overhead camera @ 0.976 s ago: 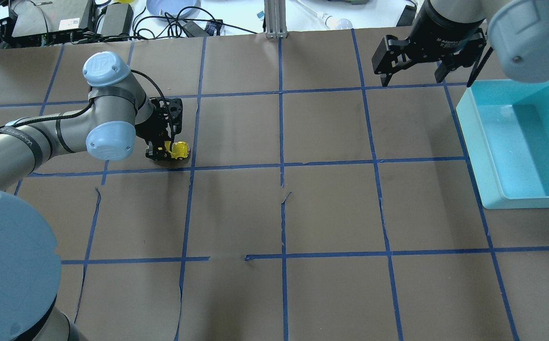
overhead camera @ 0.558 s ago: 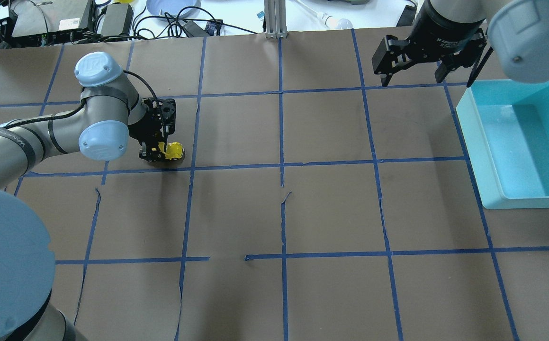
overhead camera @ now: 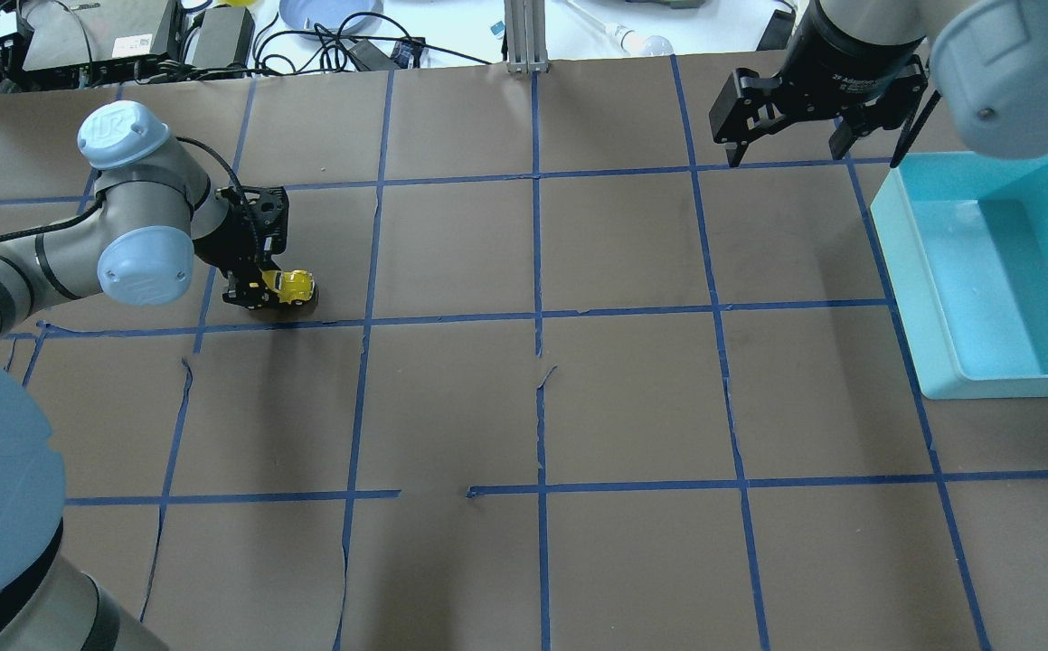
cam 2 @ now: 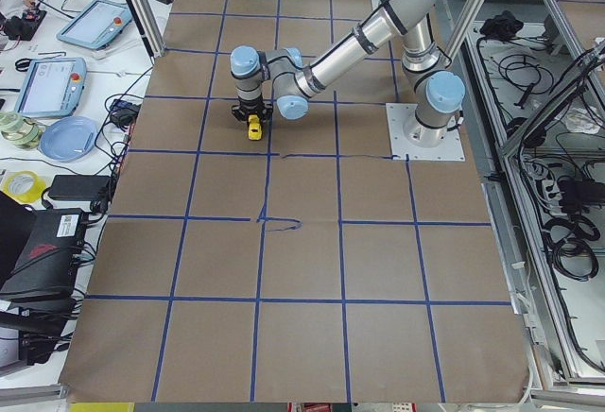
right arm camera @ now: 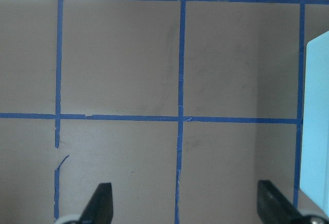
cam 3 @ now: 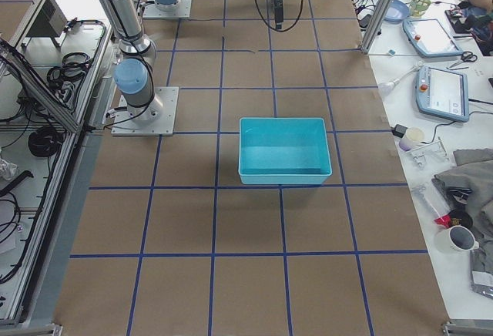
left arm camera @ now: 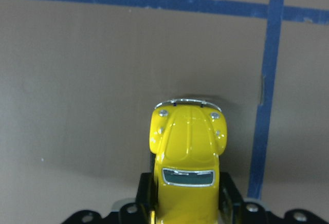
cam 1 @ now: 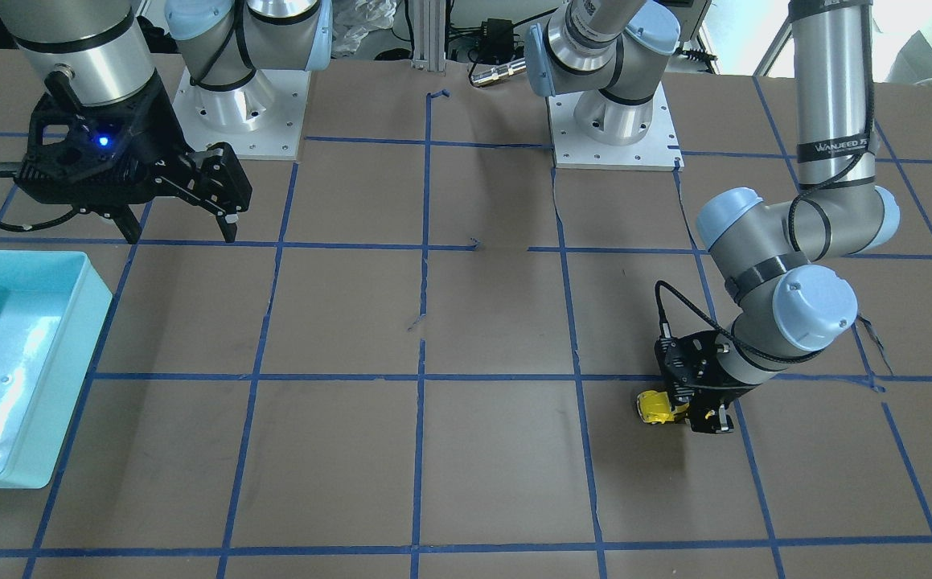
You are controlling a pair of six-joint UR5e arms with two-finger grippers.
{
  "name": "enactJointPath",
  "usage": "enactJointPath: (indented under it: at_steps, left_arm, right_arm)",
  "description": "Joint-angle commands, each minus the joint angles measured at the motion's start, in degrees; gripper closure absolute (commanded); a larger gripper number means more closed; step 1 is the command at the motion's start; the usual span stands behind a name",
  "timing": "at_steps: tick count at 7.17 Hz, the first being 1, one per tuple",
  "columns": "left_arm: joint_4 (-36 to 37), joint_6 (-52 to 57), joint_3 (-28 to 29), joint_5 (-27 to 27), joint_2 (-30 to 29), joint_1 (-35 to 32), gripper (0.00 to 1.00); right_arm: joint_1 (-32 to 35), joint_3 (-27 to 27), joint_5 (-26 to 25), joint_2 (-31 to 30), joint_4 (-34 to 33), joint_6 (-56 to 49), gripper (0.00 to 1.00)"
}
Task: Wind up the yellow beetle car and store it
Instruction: 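Drag the car backward along the table toward the left arm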
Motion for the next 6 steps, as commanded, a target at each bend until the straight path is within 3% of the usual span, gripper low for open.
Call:
enactJointPath:
  at_steps: [1, 6]
  left_arm:
    - [-0.1, 0.7, -0.3, 0.1, 0.2, 2.3, 0.73]
    - [-0.1, 5.8, -0.5, -0.1, -0.1, 4.7, 0.73]
  right_arm:
    - [0.0, 0.0, 0.0, 0.1, -0.1, 0.0, 0.00]
    - [0.0, 0.0, -0.1, 0.0, 0.0, 0.0, 0.00]
